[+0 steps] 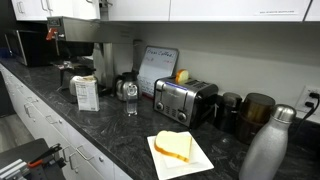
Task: Open the top cabinet
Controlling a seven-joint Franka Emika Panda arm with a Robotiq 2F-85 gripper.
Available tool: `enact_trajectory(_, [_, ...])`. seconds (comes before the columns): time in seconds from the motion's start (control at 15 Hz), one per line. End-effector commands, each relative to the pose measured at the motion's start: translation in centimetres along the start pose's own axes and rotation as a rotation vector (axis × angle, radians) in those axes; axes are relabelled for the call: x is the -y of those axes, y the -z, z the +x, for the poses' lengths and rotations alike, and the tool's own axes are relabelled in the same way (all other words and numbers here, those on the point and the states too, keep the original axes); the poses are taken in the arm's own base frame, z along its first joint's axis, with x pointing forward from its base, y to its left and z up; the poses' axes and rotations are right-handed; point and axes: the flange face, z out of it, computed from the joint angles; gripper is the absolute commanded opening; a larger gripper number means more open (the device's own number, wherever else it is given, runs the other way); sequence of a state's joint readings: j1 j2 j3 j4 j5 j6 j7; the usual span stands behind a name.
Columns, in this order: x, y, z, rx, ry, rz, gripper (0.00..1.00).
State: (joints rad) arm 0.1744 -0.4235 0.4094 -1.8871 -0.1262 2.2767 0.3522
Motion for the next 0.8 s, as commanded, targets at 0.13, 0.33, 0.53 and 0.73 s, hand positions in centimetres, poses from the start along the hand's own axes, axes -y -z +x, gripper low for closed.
enact_trajectory(0.13, [0.0, 0.0, 0.1, 0.000, -0.023, 0.000, 0.10])
enact_trajectory(0.33, [0.0, 0.0, 0.1, 0.000, -0.023, 0.000, 0.10])
enact_trajectory(0.53, [0.0, 0.0, 0.1, 0.000, -0.024, 0.000, 0.10])
enact_trajectory(0.73, [0.0, 0.0, 0.1, 0.000, -0.025, 0.000, 0.10])
